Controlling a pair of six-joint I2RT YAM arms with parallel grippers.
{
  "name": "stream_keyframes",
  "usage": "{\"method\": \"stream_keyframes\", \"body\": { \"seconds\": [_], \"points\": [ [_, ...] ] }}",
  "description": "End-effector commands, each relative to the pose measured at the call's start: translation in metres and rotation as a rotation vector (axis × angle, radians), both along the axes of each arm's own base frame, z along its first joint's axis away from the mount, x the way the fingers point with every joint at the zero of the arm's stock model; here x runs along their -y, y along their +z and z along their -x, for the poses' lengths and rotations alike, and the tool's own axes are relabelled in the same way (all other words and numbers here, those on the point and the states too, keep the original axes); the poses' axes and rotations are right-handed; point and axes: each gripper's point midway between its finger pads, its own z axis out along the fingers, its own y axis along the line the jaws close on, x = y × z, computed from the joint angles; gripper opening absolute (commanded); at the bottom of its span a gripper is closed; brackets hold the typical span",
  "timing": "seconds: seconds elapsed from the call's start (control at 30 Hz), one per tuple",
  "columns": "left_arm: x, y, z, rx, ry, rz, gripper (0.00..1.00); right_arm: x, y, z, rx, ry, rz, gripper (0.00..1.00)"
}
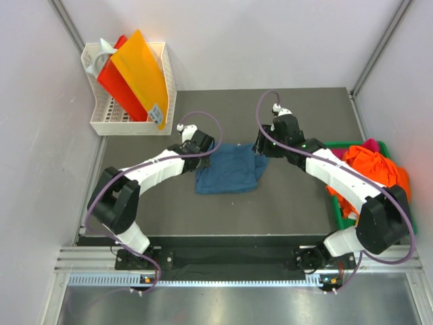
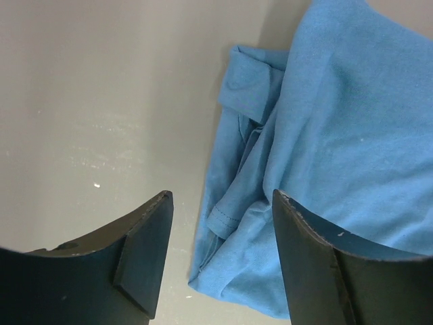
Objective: Fold and stack the t-shirts
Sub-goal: Put the neatly folded tshirt into the corner of the board with the left arm
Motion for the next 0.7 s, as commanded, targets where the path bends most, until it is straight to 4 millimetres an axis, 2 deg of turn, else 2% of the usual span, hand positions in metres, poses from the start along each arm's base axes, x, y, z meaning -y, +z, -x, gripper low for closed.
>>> {"method": "stream_keyframes", "body": {
  "seconds": [0.0,0.33,0.67],
  "points": [
    [0.002,0.006,-0.010,0.033,0.007,-0.001,0.66,0.004,0.027,0.000,0.082,-0.005,0.002,0.54],
    [0.011,-0.033,-0.009,-0.039,-0.014,0.067,0.76,0.006,0.026,0.002,0.082,-0.001,0.012,0.55],
    [0.016,-0.064,-0.001,-0.132,-0.026,0.067,0.74,0.007,0.025,0.001,0.082,0.003,0.023,0.54]
  ]
}}
